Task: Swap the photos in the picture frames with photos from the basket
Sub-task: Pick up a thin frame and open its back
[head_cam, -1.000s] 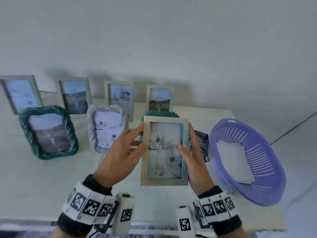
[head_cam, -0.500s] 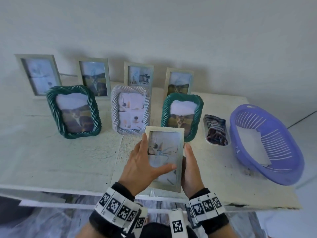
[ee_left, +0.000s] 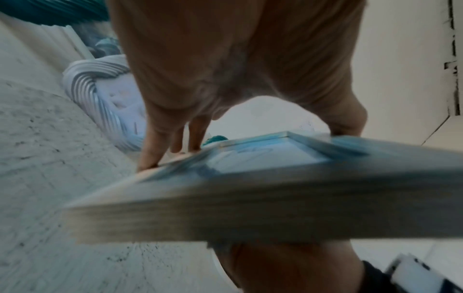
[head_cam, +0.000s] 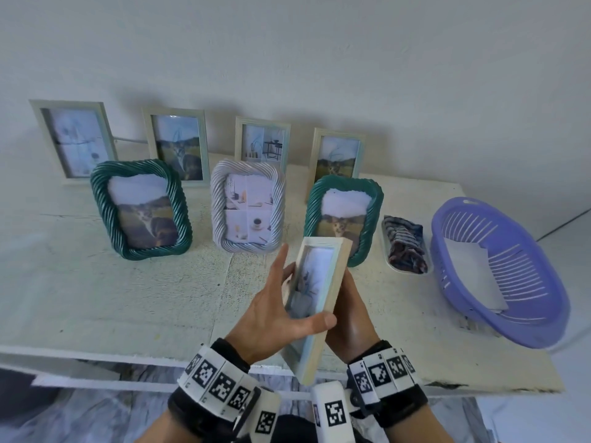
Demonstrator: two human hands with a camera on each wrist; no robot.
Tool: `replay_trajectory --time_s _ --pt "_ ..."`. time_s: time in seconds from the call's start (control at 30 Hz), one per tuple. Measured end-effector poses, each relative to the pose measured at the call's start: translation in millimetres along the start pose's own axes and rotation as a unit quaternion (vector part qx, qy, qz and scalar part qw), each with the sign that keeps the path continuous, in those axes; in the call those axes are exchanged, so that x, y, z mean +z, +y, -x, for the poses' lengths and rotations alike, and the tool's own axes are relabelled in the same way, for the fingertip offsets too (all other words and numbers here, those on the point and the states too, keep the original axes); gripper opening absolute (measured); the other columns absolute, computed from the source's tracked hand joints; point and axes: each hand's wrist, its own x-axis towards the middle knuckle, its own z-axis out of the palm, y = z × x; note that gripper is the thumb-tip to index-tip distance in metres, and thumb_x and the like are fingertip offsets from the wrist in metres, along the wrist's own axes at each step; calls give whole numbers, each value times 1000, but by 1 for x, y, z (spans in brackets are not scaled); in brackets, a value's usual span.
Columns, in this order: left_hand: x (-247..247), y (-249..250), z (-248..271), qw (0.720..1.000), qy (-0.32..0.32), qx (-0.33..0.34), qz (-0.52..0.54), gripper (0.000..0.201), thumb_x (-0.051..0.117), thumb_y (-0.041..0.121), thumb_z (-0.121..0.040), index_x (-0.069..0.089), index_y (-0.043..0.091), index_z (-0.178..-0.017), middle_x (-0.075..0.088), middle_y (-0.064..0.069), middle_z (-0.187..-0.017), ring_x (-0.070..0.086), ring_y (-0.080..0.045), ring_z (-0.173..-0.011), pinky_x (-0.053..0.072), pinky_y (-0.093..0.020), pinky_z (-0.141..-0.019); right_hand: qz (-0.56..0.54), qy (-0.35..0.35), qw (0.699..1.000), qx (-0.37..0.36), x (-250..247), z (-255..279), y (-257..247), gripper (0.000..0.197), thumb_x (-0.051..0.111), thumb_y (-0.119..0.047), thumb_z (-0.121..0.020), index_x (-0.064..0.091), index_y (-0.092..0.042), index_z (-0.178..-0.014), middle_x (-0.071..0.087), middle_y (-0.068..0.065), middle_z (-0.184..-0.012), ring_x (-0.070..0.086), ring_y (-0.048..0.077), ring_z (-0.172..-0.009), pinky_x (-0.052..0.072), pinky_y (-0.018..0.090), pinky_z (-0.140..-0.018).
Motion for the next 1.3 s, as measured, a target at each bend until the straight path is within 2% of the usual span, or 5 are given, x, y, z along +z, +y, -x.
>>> replay_trajectory --time_s 0.17,0.27,0.43,0.8,1.3 --pt "-23 -12 2 995 35 27 92 100 82 59 -56 39 34 -143 53 9 -138 53 -8 -125 48 -35 -98 83 57 994 -41 -15 1 -6 56 42 -60 -87 67 -17 -114 67 11 -91 57 20 -72 47 32 -64" --pt "-37 -28 4 984 77 17 162 59 83 34 -70 60 11 -119 67 -14 -112 68 -32 -99 58 -41 -80 174 94 977 -79 -27 8 -8 43 36 -50 -97 67 -25 -115 72 3 -94 66 15 -81 51 28 -68" --pt "-33 -57 -2 988 114 -55 91 29 72 8 -83 68 15 -111 72 -10 -101 71 -25 -92 61 -33 -70 343 105 926 -119 -46 16 6 22 44 -34 -101 65 -36 -108 67 -18 -104 59 -10 -99 45 11 -86" --pt "-15 -81 -6 975 156 -53 -149 27 76 24 -83 72 20 -109 72 13 -87 66 2 -81 51 -7 -71 559 120 795 -202 -64 16 38 16 60 -14 -93 70 -17 -105 63 1 -93 59 3 -78 44 8 -70" --pt "-5 -74 -5 960 180 -19 -212 32 75 32 -82 66 17 -109 67 7 -82 63 -5 -75 43 -7 -67 645 59 745 -160 -56 12 32 10 66 -21 -88 64 -12 -91 43 -3 -90 47 6 -71 36 6 -62"
